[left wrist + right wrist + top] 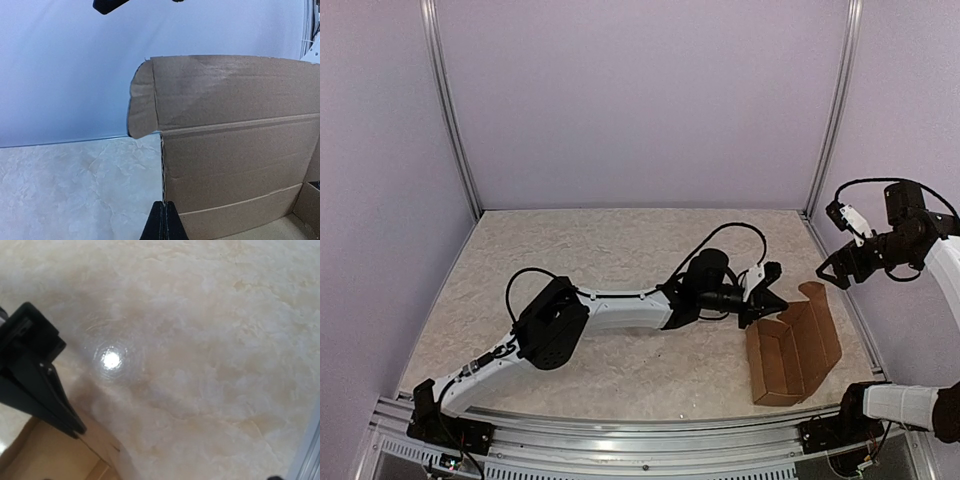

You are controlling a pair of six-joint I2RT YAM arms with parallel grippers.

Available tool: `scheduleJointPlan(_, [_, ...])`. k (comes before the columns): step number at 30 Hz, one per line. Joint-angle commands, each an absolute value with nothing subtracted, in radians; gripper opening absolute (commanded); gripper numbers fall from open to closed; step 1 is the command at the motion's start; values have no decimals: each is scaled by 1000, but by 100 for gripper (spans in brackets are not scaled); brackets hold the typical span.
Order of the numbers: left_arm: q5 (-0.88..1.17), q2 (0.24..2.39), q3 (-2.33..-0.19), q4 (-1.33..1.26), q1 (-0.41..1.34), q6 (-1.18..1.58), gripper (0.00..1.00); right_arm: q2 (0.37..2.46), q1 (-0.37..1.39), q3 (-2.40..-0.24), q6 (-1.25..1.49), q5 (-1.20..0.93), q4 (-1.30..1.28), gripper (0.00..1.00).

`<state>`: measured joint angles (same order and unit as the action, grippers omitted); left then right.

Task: Fold the paper box

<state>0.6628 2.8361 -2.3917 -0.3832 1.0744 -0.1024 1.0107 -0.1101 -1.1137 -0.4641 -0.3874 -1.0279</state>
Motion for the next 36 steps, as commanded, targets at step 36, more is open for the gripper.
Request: scheduleJointPlan(36, [-120,1644,-792,-521,862,-6,0,1594,211,-1178,-639,-434,-496,61])
